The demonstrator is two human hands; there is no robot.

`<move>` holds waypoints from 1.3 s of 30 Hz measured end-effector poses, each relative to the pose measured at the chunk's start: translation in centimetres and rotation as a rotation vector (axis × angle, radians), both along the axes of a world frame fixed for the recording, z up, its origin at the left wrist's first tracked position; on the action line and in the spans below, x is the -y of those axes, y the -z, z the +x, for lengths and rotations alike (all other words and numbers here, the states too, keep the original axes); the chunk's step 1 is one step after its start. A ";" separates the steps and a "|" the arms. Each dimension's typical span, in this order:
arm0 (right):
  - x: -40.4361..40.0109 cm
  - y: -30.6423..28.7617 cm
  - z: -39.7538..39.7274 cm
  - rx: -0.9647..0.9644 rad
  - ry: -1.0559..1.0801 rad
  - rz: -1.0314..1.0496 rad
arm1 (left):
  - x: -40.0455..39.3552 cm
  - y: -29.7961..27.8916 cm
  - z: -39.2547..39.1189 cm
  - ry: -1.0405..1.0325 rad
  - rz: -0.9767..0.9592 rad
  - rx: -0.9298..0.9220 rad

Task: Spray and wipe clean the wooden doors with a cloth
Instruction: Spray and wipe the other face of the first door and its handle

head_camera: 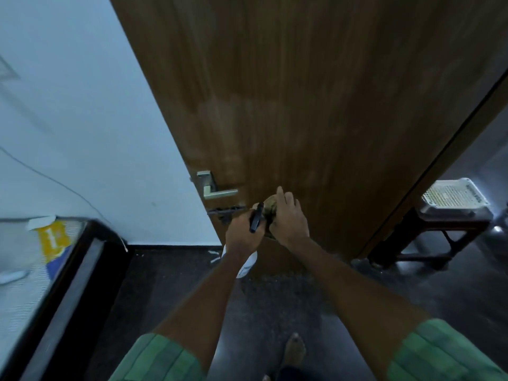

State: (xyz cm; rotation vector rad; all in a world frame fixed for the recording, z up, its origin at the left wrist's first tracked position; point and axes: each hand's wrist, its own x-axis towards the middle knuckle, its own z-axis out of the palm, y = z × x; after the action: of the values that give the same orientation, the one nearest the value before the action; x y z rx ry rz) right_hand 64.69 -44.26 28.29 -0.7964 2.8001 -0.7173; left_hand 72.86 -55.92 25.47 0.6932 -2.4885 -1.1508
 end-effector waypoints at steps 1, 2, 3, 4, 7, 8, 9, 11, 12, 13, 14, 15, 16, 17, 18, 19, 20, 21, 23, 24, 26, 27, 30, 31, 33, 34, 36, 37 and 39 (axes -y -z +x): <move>0.9 0.0 -0.4 0.000 -0.004 -0.020 | 0.7 -0.3 0.2 -0.030 0.006 -0.025; 1.5 -0.1 -0.8 -0.012 -0.008 -0.038 | 1.1 -0.6 0.2 -0.065 0.019 -0.045; 2.8 -0.2 -1.2 -0.038 -0.029 -0.067 | 2.0 -0.6 0.6 -0.120 0.040 -0.073; 3.4 -0.4 -1.4 -0.060 -0.032 -0.101 | 2.3 -0.6 1.0 -0.170 0.055 -0.112; 6.7 -0.8 -2.3 -0.072 -0.090 -0.188 | 4.6 0.1 1.5 -0.297 0.041 -0.150; 7.9 -0.9 -2.5 -0.064 -0.122 -0.199 | 5.5 0.4 1.4 -0.323 0.038 -0.155; 9.0 -0.9 -2.7 -0.052 -0.166 -0.203 | 6.2 0.4 1.3 -0.347 0.034 -0.170; 11.0 -1.1 -2.7 -0.025 -0.250 -0.190 | 7.4 0.4 1.3 -0.400 0.055 -0.209; 12.1 -1.2 -2.6 -0.028 -0.283 -0.173 | 8.1 0.4 1.4 -0.421 0.064 -0.228; 12.7 -1.1 -2.6 -0.040 -0.305 -0.146 | 8.4 0.3 1.6 -0.429 0.066 -0.251; 13.4 -1.0 -2.4 -0.054 -0.315 -0.119 | 9.0 0.5 1.8 -0.428 0.063 -0.270; 14.0 -0.7 -2.4 -0.055 -0.316 -0.090 | 9.5 0.5 2.0 -0.417 0.063 -0.284; 14.6 -0.5 -2.4 -0.053 -0.308 -0.062 | 10.1 0.4 2.1 -0.402 0.064 -0.293; 15.1 -0.2 -2.4 -0.052 -0.294 -0.040 | 10.7 0.2 2.1 -0.387 0.068 -0.302; 15.7 0.1 -2.4 -0.054 -0.271 -0.027 | 11.5 0.1 2.1 -0.369 0.079 -0.308; 16.1 0.3 -2.3 -0.059 -0.245 -0.018 | 12.2 0.2 2.0 -0.347 0.089 -0.311; 16.4 0.4 -2.2 -0.068 -0.217 -0.014 | 12.9 0.4 2.0 -0.319 0.095 -0.305; 16.7 0.5 -2.2 -0.074 -0.192 -0.009 | 13.5 0.6 2.1 -0.284 0.096 -0.295; 16.9 0.6 -1.8 -0.046 -0.150 -0.030 | 14.6 0.8 2.4 -0.217 0.103 -0.276; 17.0 0.5 -1.6 -0.025 -0.134 -0.042 | 15.1 1.0 2.6 -0.180 0.113 -0.275; 17.2 0.2 -1.1 0.010 -0.094 -0.060 | 16.0 1.2 3.0 -0.117 0.134 -0.288; 17.3 0.2 -1.1 0.016 -0.079 -0.063 | 16.5 1.3 3.2 -0.101 0.153 -0.301; 17.4 0.5 -0.4 0.109 -0.030 -0.137 | 17.9 1.6 4.1 -0.072 0.190 -0.339; 17.2 0.7 0.1 0.174 0.005 -0.233 | 18.2 1.8 4.5 -0.060 0.174 -0.346; 16.5 1.3 1.8 0.234 0.144 -0.465 | 18.5 2.1 5.5 -0.035 0.136 -0.324; 16.1 1.9 2.8 0.210 0.252 -0.562 | 18.6 2.4 6.0 -0.017 0.129 -0.302; 15.1 3.7 4.8 0.163 0.492 -0.679 | 19.1 3.2 6.8 0.024 0.126 -0.266; 14.5 5.3 5.7 0.181 0.575 -0.695 | 19.4 3.6 7.1 0.041 0.132 -0.242; 13.6 8.8 7.1 0.327 0.601 -0.624 | 19.6 4.4 7.8 0.060 0.159 -0.178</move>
State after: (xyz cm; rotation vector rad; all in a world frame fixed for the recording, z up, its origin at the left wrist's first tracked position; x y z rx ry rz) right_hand 71.79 -57.82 19.50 0.1479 2.5008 -1.6821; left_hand 80.62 -75.55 21.02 0.5334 -2.3025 -1.3802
